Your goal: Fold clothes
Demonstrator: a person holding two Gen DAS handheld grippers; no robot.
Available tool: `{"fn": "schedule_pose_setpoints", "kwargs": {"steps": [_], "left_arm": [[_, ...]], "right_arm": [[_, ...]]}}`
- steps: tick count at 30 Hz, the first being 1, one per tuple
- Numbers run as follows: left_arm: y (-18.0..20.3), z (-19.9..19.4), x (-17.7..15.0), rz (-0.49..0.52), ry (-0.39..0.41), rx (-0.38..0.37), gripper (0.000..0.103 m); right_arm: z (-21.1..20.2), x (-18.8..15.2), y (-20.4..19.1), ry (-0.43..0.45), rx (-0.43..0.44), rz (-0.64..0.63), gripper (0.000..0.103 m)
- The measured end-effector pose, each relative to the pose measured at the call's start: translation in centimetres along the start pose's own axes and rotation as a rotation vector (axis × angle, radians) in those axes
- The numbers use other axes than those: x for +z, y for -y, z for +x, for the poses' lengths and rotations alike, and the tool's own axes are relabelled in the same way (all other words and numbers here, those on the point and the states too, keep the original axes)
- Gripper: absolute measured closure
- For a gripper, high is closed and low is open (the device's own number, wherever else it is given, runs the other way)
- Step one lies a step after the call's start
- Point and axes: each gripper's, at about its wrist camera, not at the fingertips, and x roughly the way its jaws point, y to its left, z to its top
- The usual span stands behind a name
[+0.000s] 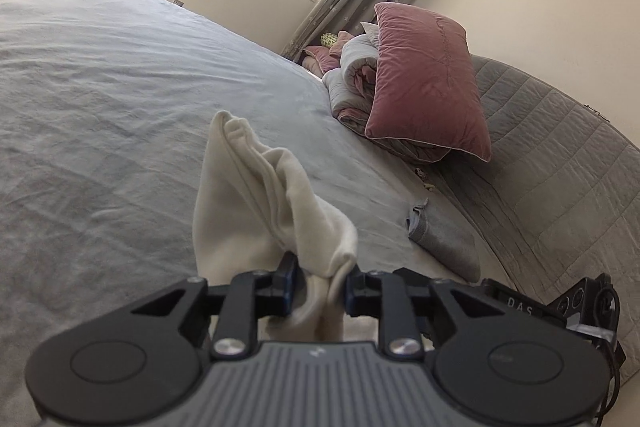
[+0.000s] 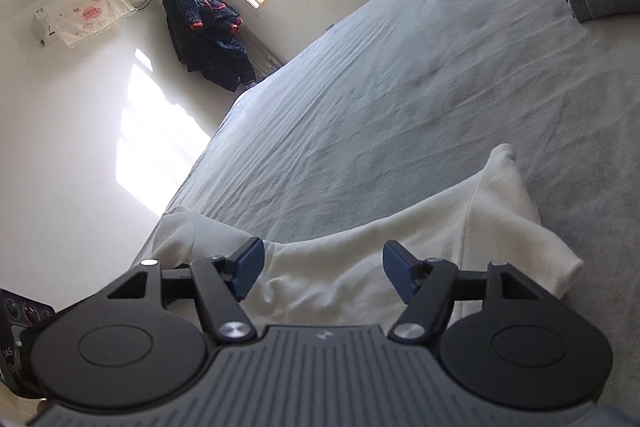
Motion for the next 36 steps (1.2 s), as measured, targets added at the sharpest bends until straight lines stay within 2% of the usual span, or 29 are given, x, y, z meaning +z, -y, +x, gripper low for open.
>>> {"fn": "schedule_pose_setpoints", "kwargs": {"steps": [7, 9, 14, 17, 20, 23, 29, 36], "left_arm": [[2.2, 2.9, -1.5, 0.009, -0.025, -0.030, 0.067], [2.8, 3.5, -2.0, 0.018, -0.042, -0.052, 0.062], [4.3, 5.1, -3.5, 0.060, -0.127, -0.135, 0.059], [5.1, 6.3, -4.9, 0.137, -0.181, -0.115, 0.054], [5.2, 7.1, -5.8, 0.189, -0.223, -0.083, 0.054], [5.3, 6.5, -5.8, 0.207, -0.230, -0.094, 0.053], [5.4, 1.7, -3.9, 0.251, -0.128, -0.166, 0.044], [0.5, -4.0, 0.3, 0.097, 0.084, -0.131, 0.043]], "right_arm": [[-1.3, 0.6, 2.6, 0.016, 0.080, 0.162, 0.026], [-1.6, 0.6, 3.2, 0.015, 0.095, 0.203, 0.025], [-2.4, 0.9, 4.2, 0.016, 0.140, 0.278, 0.022], [-2.8, 1.0, 4.7, 0.020, 0.152, 0.308, 0.015], [-2.9, 1.1, 4.8, 0.016, 0.122, 0.302, 0.014], [-2.7, 1.2, 4.6, 0.008, 0.106, 0.281, 0.014], [-1.7, 1.4, 3.1, -0.011, 0.097, 0.212, 0.014], [0.5, 1.2, 1.3, -0.029, 0.106, 0.145, 0.014]]}}
